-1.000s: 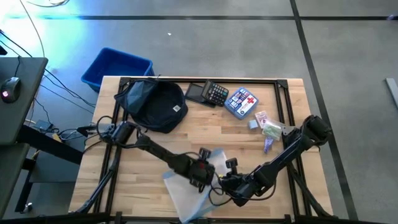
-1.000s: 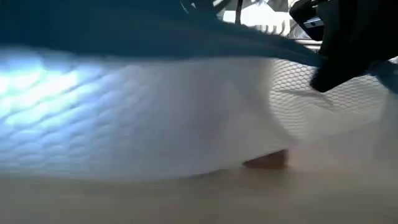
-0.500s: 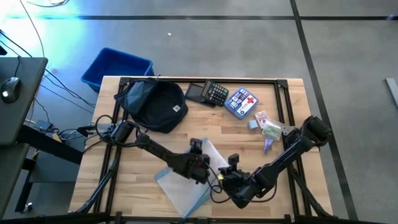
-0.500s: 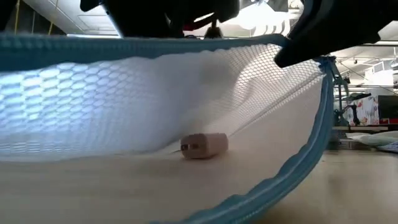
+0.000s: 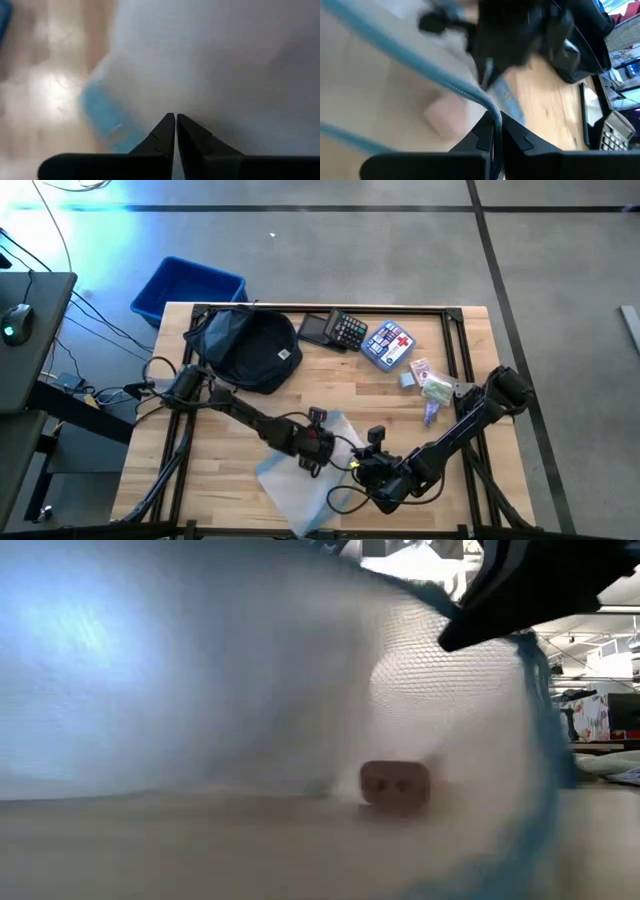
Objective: Unpack backpack
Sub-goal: Remove the pink charger adapter from the transparent zip bag
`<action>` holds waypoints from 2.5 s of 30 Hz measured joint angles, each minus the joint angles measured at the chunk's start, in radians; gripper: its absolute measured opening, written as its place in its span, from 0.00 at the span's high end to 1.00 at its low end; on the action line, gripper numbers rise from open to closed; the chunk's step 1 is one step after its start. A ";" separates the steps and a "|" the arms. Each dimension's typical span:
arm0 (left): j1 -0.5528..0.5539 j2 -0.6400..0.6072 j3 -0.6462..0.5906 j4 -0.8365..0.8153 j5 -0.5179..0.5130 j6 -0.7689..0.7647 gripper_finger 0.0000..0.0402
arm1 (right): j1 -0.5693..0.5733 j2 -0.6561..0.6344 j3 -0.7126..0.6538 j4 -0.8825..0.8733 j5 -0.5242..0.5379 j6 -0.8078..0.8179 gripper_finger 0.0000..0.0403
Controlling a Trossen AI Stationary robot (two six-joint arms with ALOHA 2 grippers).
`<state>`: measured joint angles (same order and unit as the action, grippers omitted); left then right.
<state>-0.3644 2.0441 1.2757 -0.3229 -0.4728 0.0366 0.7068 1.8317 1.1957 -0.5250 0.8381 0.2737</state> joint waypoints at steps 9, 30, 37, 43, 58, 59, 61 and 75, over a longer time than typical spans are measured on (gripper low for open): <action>0.022 -0.040 -0.152 0.145 -0.007 -0.101 1.00 | -0.033 0.041 0.000 -0.024 0.000 0.039 1.00; 0.030 -0.048 -0.196 0.235 0.016 -0.164 1.00 | -0.085 0.063 0.000 -0.033 -0.004 0.105 1.00; 0.025 -0.048 -0.199 0.262 0.030 -0.143 1.00 | -0.142 0.063 0.000 -0.019 -0.010 0.186 1.00; 0.010 -0.046 -0.200 0.318 0.096 -0.113 1.00 | -0.239 0.063 0.000 0.060 -0.146 0.215 0.94; 0.027 -0.038 -0.196 0.284 0.091 -0.242 1.00 | -0.125 -0.065 0.000 -0.035 -0.231 0.161 0.33; 0.027 -0.038 -0.196 0.272 0.081 -0.251 1.00 | -0.109 -0.067 0.000 -0.045 -0.250 0.161 0.31; 0.027 -0.037 -0.196 0.259 0.068 -0.268 1.00 | -0.076 -0.066 0.000 -0.062 -0.303 0.177 0.30; 0.028 -0.036 -0.198 0.250 0.061 -0.262 1.00 | -0.024 -0.059 -0.349 0.262 -0.286 0.444 0.40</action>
<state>-0.3367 2.0083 1.0774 -0.0727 -0.4117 -0.2256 0.6830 1.7729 0.8463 -0.2627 0.5526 0.7173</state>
